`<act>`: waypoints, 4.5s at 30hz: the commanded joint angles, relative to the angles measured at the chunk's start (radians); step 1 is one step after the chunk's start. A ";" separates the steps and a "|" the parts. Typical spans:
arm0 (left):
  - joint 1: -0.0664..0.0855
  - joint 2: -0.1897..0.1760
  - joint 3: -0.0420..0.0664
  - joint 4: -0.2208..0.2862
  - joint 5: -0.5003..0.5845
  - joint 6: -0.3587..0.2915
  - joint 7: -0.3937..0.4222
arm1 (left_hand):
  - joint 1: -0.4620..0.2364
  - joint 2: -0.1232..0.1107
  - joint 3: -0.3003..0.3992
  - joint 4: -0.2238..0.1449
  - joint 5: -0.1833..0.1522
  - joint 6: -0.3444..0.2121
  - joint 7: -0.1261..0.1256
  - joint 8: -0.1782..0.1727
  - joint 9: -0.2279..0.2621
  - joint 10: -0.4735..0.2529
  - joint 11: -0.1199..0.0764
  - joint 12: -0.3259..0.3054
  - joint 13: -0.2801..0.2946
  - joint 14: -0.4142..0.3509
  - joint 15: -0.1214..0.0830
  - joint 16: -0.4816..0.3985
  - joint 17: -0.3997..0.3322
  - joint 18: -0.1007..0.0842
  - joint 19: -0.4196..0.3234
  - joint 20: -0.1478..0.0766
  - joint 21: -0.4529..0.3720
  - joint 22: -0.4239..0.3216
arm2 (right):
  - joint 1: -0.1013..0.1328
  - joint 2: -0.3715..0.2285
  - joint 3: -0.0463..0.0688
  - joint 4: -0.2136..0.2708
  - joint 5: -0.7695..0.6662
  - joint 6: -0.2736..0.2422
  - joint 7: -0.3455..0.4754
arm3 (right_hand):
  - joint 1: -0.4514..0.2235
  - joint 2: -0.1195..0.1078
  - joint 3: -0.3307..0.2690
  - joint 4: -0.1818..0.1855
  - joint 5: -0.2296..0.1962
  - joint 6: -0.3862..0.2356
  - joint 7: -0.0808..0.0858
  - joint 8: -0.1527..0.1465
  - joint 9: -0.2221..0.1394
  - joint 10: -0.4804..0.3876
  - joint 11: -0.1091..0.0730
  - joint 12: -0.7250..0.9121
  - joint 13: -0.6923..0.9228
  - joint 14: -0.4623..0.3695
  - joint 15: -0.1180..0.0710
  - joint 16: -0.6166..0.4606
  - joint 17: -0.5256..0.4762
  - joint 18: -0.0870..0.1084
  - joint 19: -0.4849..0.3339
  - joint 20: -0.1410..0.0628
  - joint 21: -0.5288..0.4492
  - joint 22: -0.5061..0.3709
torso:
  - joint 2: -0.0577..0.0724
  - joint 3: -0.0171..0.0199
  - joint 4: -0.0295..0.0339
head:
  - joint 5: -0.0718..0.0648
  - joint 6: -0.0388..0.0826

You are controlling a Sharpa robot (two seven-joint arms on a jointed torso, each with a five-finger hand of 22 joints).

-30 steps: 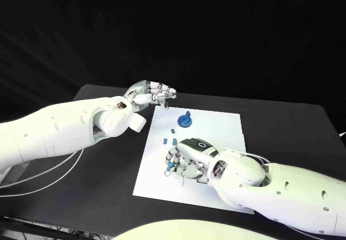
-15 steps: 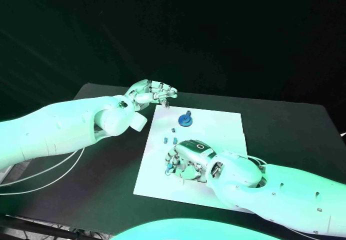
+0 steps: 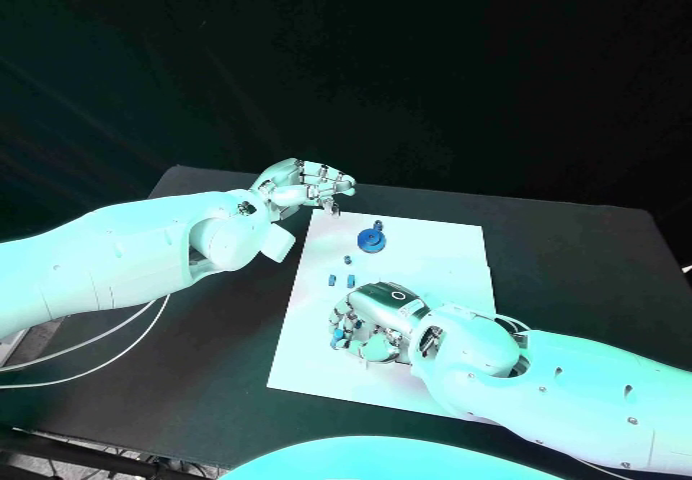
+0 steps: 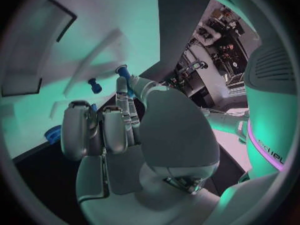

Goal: Assemble the parts on the task board

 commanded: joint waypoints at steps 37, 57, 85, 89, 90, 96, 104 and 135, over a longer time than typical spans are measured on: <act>0.001 -0.005 0.001 0.006 -0.004 0.005 -0.003 | -0.008 0.003 -0.006 0.002 0.000 -0.009 0.020 0.007 0.002 -0.009 0.001 0.006 0.003 -0.003 0.005 0.007 0.002 0.014 0.008 0.001 -0.006 -0.003 | -0.011 0.017 -0.008 -0.025 -0.031 0.036 -0.036 | -0.088 -0.081 -0.022 0.022 0.010 -0.062 0.020 -0.050 0.036 -0.042 0.027 -0.024 0.015 0.028 0.016 0.006 -0.002 -0.005 0.003 0.010 -0.027 0.187 | 0.000 -0.0007 0.0002 | 0.001 -0.001; 0.001 -0.012 0.000 0.007 -0.003 0.014 -0.005 | -0.007 0.004 -0.006 0.003 0.000 -0.009 0.019 0.008 0.002 -0.010 0.001 0.006 0.003 -0.003 0.005 0.007 0.002 0.014 0.008 0.001 -0.007 -0.004 | -0.010 -0.042 -0.008 0.026 -0.032 -0.115 -0.038 | -0.079 -0.097 -0.076 0.023 0.017 -0.172 0.019 -0.117 0.006 -0.084 0.020 0.015 0.054 0.026 0.011 0.007 -0.004 -0.003 0.002 0.010 -0.029 0.187 | -0.001 0.0004 -0.0007 | 0.000 0.002; -0.001 -0.016 -0.004 0.013 0.000 0.013 0.020 | -0.004 0.005 -0.007 0.003 0.000 -0.009 0.019 0.009 0.003 -0.012 0.001 0.007 0.003 -0.005 0.005 0.007 0.001 0.014 0.008 0.001 -0.009 -0.005 | 0.097 -0.520 -0.002 0.214 0.424 0.002 -0.072 | -0.206 -0.037 -0.299 0.111 0.162 -0.166 -0.009 0.209 0.204 0.093 -0.012 1.184 1.201 0.072 -0.014 0.141 0.229 -0.027 0.046 -0.013 0.104 0.218 | -0.007 -0.0015 -0.0070 | -0.113 0.012; -0.002 -0.016 -0.005 0.016 0.001 0.011 0.024 | -0.004 0.005 -0.007 0.003 0.000 -0.009 0.019 0.009 0.003 -0.012 0.001 0.007 0.003 -0.005 0.005 0.007 0.001 0.014 0.008 0.001 -0.009 -0.005 | 0.092 -0.554 -0.005 0.222 0.401 0.007 -0.115 | -0.221 -0.033 -0.326 0.111 0.151 -0.163 -0.011 0.213 0.202 0.103 -0.013 1.196 1.216 0.075 -0.014 0.148 0.243 -0.032 0.055 -0.013 0.132 0.225 | -0.008 -0.0024 -0.0072 | -0.129 0.010; -0.002 -0.016 -0.005 0.016 0.001 0.010 0.025 | -0.004 0.005 -0.007 0.003 0.000 -0.009 0.019 0.009 0.003 -0.012 0.001 0.007 0.003 -0.005 0.005 0.007 0.001 0.014 0.008 0.001 -0.009 -0.005 | 0.089 -0.560 -0.006 0.224 0.394 0.008 -0.127 | -0.226 -0.030 -0.337 0.112 0.148 -0.162 -0.012 0.214 0.201 0.104 -0.014 1.197 1.218 0.076 -0.014 0.150 0.248 -0.034 0.058 -0.013 0.141 0.227 | -0.009 -0.0029 -0.0078 | -0.131 0.009; -0.003 -0.016 -0.005 0.019 0.001 0.010 0.027 | -0.004 0.005 -0.007 0.003 0.000 -0.009 0.019 0.009 0.003 -0.012 0.001 0.007 0.003 -0.005 0.005 0.007 0.001 0.014 0.008 0.001 -0.009 -0.005 | 0.065 -0.574 -0.009 0.232 0.355 0.006 -0.192 | -0.253 -0.002 -0.419 0.113 0.127 -0.154 -0.016 0.218 0.193 0.111 -0.017 1.202 1.230 0.078 -0.016 0.157 0.261 -0.038 0.066 -0.014 0.166 0.233 | -0.009 -0.0030 -0.0072 | -0.138 0.005; -0.004 -0.018 -0.005 0.020 0.002 0.010 0.026 | -0.004 0.005 -0.007 0.003 0.000 -0.009 0.019 0.009 0.003 -0.012 0.001 0.007 0.003 -0.005 0.005 0.007 0.001 0.014 0.008 0.001 -0.009 -0.005 | 0.031 -0.555 -0.012 0.224 0.332 -0.002 -0.248 | -0.267 0.039 -0.554 0.114 0.086 -0.141 -0.021 0.229 0.186 0.117 -0.020 1.202 1.239 0.079 -0.019 0.160 0.266 -0.040 0.068 -0.016 0.177 0.235 | -0.008 -0.0032 -0.0068 | -0.136 0.002; -0.004 -0.025 -0.006 0.019 -0.003 0.017 0.018 | -0.002 0.006 -0.011 0.005 0.000 -0.009 0.020 0.010 0.004 -0.014 0.001 0.009 0.005 -0.007 0.006 0.006 0.001 0.014 0.009 0.001 -0.014 -0.009 | -0.006 -0.465 -0.014 0.181 0.275 0.023 -0.290 | -0.116 0.096 -0.595 0.107 0.154 -0.115 -0.029 0.227 0.161 0.133 -0.029 1.207 1.257 0.081 -0.026 0.164 0.277 -0.043 0.073 -0.023 0.196 0.240 | -0.009 -0.0035 -0.0071 | -0.130 0.008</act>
